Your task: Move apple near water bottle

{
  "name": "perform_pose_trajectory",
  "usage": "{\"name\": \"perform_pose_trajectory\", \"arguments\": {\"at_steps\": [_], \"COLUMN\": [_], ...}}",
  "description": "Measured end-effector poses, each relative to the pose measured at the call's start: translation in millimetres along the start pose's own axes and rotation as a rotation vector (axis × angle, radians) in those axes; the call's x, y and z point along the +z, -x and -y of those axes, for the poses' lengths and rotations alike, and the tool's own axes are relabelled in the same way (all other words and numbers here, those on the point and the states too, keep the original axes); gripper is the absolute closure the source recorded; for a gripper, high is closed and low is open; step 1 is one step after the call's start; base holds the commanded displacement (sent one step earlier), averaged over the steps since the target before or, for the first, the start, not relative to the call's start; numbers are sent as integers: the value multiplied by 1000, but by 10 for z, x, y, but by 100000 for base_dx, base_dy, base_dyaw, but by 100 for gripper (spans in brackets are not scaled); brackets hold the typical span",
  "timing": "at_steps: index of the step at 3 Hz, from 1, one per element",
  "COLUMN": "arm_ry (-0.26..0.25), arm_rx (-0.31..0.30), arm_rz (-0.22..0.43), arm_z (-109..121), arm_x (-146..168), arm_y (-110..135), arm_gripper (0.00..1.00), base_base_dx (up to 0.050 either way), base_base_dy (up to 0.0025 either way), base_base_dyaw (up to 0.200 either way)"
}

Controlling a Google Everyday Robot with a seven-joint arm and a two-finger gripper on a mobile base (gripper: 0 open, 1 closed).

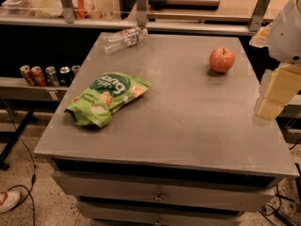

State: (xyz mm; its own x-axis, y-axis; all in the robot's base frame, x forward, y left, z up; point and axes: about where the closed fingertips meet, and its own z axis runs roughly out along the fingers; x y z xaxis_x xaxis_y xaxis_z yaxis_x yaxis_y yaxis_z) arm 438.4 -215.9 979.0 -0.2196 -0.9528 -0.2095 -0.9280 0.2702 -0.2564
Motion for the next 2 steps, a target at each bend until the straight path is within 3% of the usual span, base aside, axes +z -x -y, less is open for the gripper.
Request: {"name": "perform_pose_trajectory", "arguments": {"at_steps": [1,2], "arm_ry": [0,-11], "arm_rx": [0,28], "arm_rz": [0,52], "arm_z": [0,182], "arm_x": [0,99], "arm_y": [0,22], "arm_gripper": [0,0], "base_base_dx": [0,0], "base_base_dy": [0,0], "base_base_dyaw": [0,0]}}
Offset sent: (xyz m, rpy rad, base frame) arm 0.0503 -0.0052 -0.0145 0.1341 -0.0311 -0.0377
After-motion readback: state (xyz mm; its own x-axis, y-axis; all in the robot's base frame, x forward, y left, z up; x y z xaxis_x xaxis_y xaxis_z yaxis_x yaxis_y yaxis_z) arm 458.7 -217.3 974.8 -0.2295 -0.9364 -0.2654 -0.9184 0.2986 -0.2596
